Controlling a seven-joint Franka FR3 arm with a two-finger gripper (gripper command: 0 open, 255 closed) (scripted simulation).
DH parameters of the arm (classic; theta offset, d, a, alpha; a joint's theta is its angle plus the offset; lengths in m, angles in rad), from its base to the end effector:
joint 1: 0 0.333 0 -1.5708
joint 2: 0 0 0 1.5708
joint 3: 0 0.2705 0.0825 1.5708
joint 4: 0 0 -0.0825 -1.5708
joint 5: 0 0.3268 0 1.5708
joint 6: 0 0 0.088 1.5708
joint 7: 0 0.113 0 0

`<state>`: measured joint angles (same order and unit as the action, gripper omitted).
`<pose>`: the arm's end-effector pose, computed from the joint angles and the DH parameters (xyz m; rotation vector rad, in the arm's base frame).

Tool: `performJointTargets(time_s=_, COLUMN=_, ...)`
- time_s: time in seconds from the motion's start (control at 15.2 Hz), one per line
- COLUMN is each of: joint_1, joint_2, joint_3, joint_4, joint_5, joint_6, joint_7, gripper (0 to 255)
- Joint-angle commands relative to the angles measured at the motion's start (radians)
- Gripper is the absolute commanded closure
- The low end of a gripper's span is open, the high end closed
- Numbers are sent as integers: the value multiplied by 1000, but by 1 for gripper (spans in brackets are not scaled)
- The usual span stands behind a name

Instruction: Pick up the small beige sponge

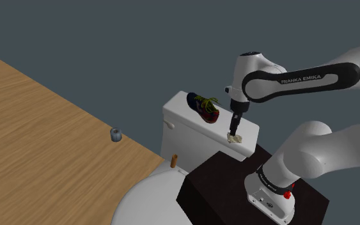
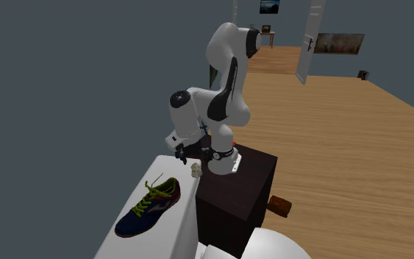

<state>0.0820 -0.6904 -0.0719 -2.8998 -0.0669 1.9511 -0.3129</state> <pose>0.2593 0.0020 0.3334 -3.0366 -0.5814 0.4008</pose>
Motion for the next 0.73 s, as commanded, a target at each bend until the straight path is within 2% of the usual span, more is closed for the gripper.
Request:
performJointTargets(time_s=0.0, joint_1=1, joint_2=22, joint_3=-2, joint_4=-20, joint_5=-8, joint_6=36, joint_7=-10, gripper=0)
performJointTargets(time_s=0.4, joint_1=1, joint_2=111, joint_3=-7, joint_4=-66, joint_5=-14, joint_6=170, joint_7=-8, gripper=0)
performJointTargets(time_s=0.53, joint_1=1, joint_2=110, joint_3=-7, joint_4=-66, joint_5=-14, joint_6=170, joint_7=-8, gripper=0)
performJointTargets(time_s=0.59, joint_1=0, joint_2=108, joint_3=-7, joint_4=-67, joint_5=-14, joint_6=169, joint_7=-8, gripper=255)
performJointTargets(time_s=0.66, joint_1=0, joint_2=110, joint_3=-7, joint_4=-67, joint_5=-14, joint_6=170, joint_7=-8, gripper=255)
